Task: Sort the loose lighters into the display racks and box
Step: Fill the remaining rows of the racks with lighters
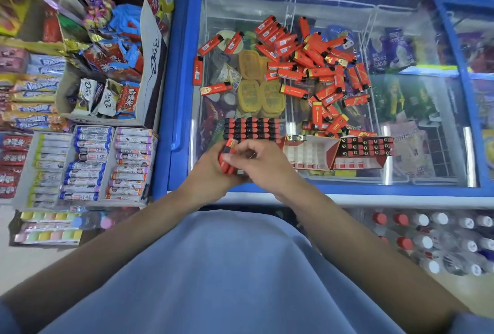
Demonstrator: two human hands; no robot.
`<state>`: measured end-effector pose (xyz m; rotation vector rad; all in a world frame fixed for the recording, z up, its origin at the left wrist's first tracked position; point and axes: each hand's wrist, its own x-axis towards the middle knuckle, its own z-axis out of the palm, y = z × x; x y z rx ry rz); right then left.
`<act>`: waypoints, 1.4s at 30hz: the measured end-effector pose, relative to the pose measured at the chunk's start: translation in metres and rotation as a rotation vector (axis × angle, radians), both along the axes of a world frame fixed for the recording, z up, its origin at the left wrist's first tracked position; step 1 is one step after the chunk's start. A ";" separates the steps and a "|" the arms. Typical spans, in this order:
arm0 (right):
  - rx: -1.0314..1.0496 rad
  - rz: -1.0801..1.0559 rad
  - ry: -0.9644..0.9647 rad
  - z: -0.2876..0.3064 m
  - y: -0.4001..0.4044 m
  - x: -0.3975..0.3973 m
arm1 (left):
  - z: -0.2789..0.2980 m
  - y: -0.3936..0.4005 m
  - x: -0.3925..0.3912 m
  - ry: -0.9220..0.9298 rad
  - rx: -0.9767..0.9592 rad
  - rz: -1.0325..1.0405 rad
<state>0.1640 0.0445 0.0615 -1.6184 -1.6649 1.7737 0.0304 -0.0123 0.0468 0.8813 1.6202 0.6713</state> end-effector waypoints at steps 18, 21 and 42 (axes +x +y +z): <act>0.646 0.132 -0.311 -0.046 0.024 0.060 | -0.006 -0.005 -0.007 -0.576 -0.320 0.405; 0.643 0.085 -0.288 -0.060 0.022 0.060 | -0.003 -0.005 -0.007 -0.660 -0.328 0.427; -0.205 -0.027 0.194 -0.022 0.005 0.056 | 0.005 -0.003 0.005 -0.517 -0.276 0.311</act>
